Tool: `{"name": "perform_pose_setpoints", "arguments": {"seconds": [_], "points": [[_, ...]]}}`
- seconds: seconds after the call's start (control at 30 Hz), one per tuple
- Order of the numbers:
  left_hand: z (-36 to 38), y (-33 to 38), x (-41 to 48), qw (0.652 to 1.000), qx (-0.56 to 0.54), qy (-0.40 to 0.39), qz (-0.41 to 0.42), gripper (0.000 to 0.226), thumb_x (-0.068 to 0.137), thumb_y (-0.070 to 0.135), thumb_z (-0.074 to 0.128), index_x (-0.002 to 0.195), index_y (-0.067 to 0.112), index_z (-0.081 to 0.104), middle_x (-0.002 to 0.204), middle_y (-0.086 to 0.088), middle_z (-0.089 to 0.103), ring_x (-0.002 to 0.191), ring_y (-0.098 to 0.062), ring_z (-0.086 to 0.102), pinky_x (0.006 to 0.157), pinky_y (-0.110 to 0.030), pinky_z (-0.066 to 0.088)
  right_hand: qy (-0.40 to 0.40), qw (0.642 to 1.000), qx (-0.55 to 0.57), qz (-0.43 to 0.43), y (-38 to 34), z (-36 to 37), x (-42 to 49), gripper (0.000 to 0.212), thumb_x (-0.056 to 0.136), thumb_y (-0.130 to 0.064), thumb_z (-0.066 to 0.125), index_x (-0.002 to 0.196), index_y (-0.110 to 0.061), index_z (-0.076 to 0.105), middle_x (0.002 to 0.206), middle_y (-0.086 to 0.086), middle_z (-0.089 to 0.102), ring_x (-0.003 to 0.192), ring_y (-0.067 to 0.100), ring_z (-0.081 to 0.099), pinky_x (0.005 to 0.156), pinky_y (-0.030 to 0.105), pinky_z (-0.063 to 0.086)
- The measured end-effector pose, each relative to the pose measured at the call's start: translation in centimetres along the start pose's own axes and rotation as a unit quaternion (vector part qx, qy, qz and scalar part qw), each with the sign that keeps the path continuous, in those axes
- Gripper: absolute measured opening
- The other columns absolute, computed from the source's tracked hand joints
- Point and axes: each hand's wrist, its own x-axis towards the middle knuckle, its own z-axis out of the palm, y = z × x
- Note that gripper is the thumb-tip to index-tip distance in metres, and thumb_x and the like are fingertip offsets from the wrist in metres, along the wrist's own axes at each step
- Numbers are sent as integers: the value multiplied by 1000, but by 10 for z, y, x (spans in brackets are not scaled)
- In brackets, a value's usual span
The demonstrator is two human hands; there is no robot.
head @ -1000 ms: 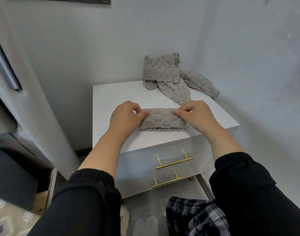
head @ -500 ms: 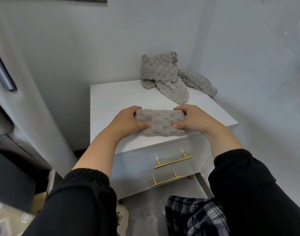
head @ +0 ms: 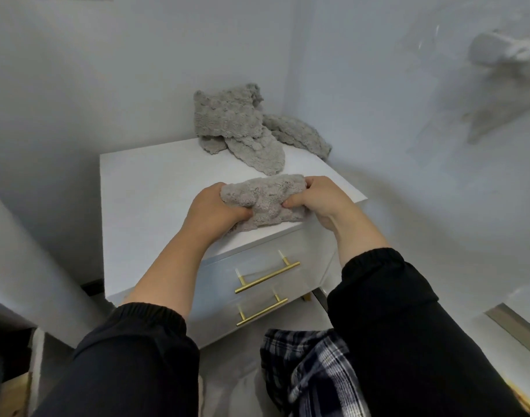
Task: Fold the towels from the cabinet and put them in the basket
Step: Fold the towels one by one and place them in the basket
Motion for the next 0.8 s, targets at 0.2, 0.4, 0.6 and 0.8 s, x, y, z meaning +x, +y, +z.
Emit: {"name": "perform_pose_setpoints", "arguments": {"seconds": [0.2, 0.4, 0.6, 0.8], "points": [[55, 39, -14, 994, 26, -74, 78, 24, 71, 13, 73, 71, 18, 50, 71, 5, 54, 64, -6, 48, 51, -22, 32, 110, 994, -4, -21, 38, -50, -49, 29, 68, 2, 66, 95, -9, 67, 97, 10, 70, 91, 22, 65, 81, 39, 55], [124, 84, -52, 979, -31, -184, 79, 20, 73, 7, 72, 75, 18, 55, 74, 3, 59, 65, -7, 52, 46, -15, 39, 126, 988, -91, -6, 76, -127, -135, 25, 79, -9, 69, 101, -17, 60, 98, -2, 64, 92, 14, 62, 70, 24, 52], [190, 117, -89, 956, -27, -291, 29, 25, 73, 3, 74, 96, 7, 65, 91, -10, 68, 79, -20, 62, 68, -34, 53, 136, 986, -89, 38, 124, -185, -203, 40, 79, -40, 74, 111, -20, 59, 106, -6, 66, 95, 8, 63, 84, 27, 52], [261, 106, -129, 886, -177, -388, -184, 35, 75, 1, 75, 108, 6, 63, 96, -7, 70, 81, -18, 68, 63, -28, 55, 239, 906, 323, 133, 200, -210, -226, 34, 83, -13, 70, 110, 6, 63, 114, 18, 67, 106, 35, 63, 87, 38, 53]]}}
